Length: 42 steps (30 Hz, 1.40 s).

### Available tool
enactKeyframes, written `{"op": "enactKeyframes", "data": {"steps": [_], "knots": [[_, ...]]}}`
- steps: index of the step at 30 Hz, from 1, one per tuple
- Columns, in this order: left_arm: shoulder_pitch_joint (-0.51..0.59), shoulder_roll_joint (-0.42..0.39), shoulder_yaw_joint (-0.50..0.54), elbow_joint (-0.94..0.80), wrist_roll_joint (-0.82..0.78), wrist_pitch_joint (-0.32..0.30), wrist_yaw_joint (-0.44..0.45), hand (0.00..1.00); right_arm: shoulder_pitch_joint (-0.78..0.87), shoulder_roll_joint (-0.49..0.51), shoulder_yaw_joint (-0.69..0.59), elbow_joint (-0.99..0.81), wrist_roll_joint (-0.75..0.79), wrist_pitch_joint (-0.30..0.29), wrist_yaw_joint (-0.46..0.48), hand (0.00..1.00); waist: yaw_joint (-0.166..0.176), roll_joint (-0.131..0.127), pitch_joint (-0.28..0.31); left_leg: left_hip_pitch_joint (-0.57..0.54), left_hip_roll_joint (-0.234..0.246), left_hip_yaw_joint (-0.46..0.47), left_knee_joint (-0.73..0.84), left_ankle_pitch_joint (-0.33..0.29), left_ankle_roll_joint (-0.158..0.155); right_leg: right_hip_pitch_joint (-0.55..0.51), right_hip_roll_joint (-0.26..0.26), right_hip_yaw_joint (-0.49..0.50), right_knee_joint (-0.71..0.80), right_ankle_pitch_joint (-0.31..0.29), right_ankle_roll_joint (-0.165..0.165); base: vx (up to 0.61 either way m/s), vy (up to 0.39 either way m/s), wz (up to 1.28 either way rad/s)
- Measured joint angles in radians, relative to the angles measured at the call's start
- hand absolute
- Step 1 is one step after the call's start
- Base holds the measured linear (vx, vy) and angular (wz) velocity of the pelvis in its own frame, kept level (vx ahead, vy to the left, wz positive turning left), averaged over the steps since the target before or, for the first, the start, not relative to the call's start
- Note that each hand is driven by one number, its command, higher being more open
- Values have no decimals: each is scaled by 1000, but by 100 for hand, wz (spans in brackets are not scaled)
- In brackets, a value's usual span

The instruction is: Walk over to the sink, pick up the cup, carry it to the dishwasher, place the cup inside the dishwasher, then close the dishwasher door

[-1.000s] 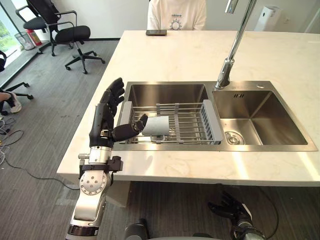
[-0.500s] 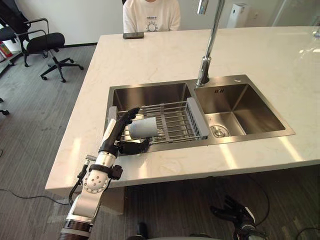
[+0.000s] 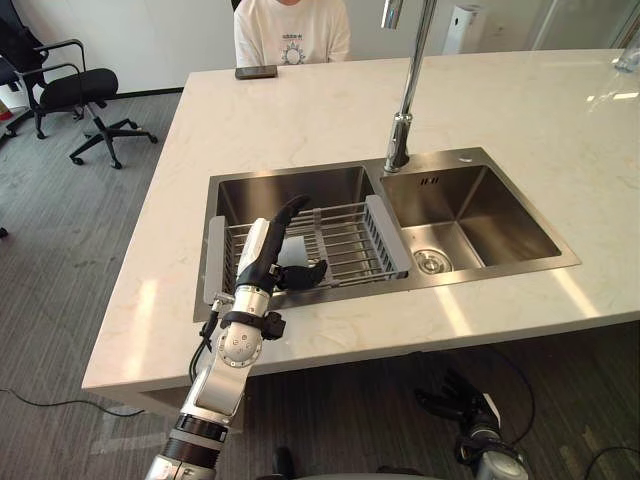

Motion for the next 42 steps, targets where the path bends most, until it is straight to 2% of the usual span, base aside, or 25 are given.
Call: {"op": "enactKeyframes", "data": {"steps": [12, 23, 35, 42], "knots": [[-9, 49, 44, 0, 131, 8, 14, 90, 5, 0, 0, 0, -1, 0, 13, 90, -4, -2, 1, -2, 2, 3, -1, 0, -1, 11, 0, 0, -32, 21, 2, -3, 0, 0], [-9, 113, 83, 0, 149, 8, 7, 90, 4, 0, 2, 0, -22, 0, 22, 90, 6, -3, 2, -3, 2, 3, 0, -2, -3, 12, 0, -1, -35, 21, 2, 0, 0, 0], [-9, 250, 77, 0, 151, -20, -104, 90, 5, -1, 5, 0, -39, 0, 38, 90, 8, -3, 4, -3, 3, 3, 0, -3, -4, 12, 0, 0, -36, 21, 2, 0, 0, 0], [-9, 314, 30, 0, 151, -34, -153, 90, 6, -6, 28, 0, -40, 0, 47, 90, 8, -2, 5, -3, 3, 3, 0, -4, -5, 12, 0, 0, -36, 21, 2, 0, 0, 0]]}}
